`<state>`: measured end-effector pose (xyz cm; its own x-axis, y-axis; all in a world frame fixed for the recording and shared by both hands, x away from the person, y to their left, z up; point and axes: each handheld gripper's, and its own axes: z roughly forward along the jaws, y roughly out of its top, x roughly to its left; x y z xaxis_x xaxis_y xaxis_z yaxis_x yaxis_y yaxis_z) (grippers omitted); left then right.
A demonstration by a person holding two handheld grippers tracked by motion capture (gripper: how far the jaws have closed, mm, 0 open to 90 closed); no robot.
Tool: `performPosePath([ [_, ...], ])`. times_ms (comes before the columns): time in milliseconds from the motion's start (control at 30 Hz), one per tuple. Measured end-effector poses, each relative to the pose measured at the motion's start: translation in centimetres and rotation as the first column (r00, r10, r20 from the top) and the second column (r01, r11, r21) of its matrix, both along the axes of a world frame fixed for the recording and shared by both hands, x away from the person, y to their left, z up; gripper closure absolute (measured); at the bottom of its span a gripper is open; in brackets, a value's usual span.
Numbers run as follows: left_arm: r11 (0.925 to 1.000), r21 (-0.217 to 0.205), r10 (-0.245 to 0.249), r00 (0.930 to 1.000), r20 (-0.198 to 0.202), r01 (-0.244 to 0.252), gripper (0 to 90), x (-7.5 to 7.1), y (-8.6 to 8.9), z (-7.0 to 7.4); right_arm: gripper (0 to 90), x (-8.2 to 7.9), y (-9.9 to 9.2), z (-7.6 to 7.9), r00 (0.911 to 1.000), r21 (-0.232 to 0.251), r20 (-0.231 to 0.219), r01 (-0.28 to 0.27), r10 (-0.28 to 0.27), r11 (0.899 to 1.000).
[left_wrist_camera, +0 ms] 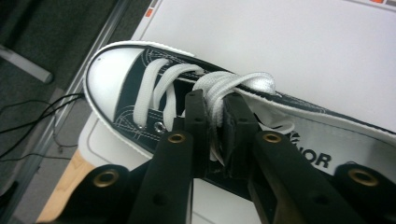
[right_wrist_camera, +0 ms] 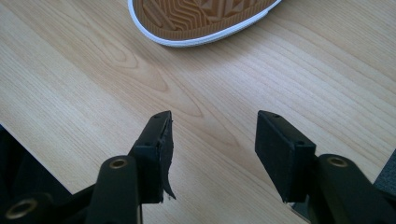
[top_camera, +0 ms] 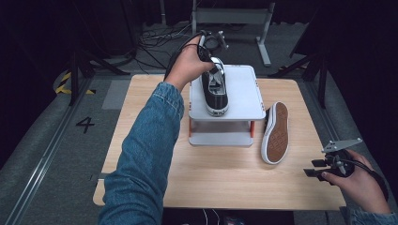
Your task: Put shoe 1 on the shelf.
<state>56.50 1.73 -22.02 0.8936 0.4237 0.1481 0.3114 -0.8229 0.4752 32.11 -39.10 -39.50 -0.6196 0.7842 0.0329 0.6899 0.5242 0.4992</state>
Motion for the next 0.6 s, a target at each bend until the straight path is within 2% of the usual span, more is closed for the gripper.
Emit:
performPosePath([
  [33,0.9998,-0.018,-0.003,1.0000,0.006,0.003,73.0,-0.1,0.0,-0.1,47.5,0.0,0.0,0.0,1.0000,0.003,-0.001,0.001,-0.001,1.000],
  [67,0.9993,-0.038,0.003,1.0000,-0.005,-0.003,69.2,-0.4,0.1,-0.1,47.5,0.0,0.0,0.1,1.0000,0.003,-0.001,0.000,0.000,1.000],
  [200,0.9961,-0.086,0.018,0.9998,0.004,-0.017,48.1,-1.4,1.0,0.8,47.5,0.1,0.1,0.3,0.9999,0.001,0.010,0.003,-0.003,1.000],
  [233,0.9961,-0.086,0.018,0.9998,0.004,-0.017,45.0,-1.4,1.0,0.8,47.5,0.2,0.2,0.3,0.9999,0.001,0.011,0.002,-0.002,1.000],
  [300,0.9938,-0.110,0.016,0.9999,-0.003,-0.017,42.7,-2.2,1.7,1.3,47.6,0.3,0.3,0.3,0.9999,0.002,0.010,0.003,-0.003,1.000],
  [367,0.9943,-0.106,0.001,1.0000,-0.005,-0.001,40.8,-3.3,2.8,1.8,49.3,0.6,0.6,0.3,0.9999,0.006,0.014,-0.001,0.001,1.000],
  [400,0.9943,-0.106,0.001,1.0000,-0.005,-0.001,40.2,-3.3,2.8,1.8,49.3,0.6,0.6,0.3,0.9999,0.006,0.014,-0.001,0.001,1.000],
  [467,0.9932,-0.116,-0.015,0.9999,-0.008,0.014,39.1,-4.8,4.0,2.3,51.5,1.0,0.6,0.3,0.9997,0.018,0.023,-0.002,0.001,1.000],
  [500,0.9932,-0.116,-0.015,0.9999,-0.008,0.014,38.8,-4.8,4.0,2.3,51.5,1.0,0.6,0.3,0.9997,0.018,0.023,-0.002,0.001,1.000],
  [533,0.9904,-0.137,-0.020,0.9997,-0.011,0.018,38.5,-5.9,5.1,2.4,52.2,1.3,0.5,0.4,0.9988,0.026,0.047,0.011,-0.012,1.000],
  [567,0.9904,-0.137,-0.020,0.9997,-0.011,0.018,37.8,-5.9,5.1,2.4,52.5,1.4,0.4,0.5,0.9976,0.025,0.067,0.014,-0.016,1.000],
  [600,0.9900,-0.140,-0.019,0.9998,-0.008,0.017,37.8,-6.6,5.7,2.4,52.5,1.4,0.4,0.5,0.9976,0.025,0.067,0.014,-0.016,1.000],
])
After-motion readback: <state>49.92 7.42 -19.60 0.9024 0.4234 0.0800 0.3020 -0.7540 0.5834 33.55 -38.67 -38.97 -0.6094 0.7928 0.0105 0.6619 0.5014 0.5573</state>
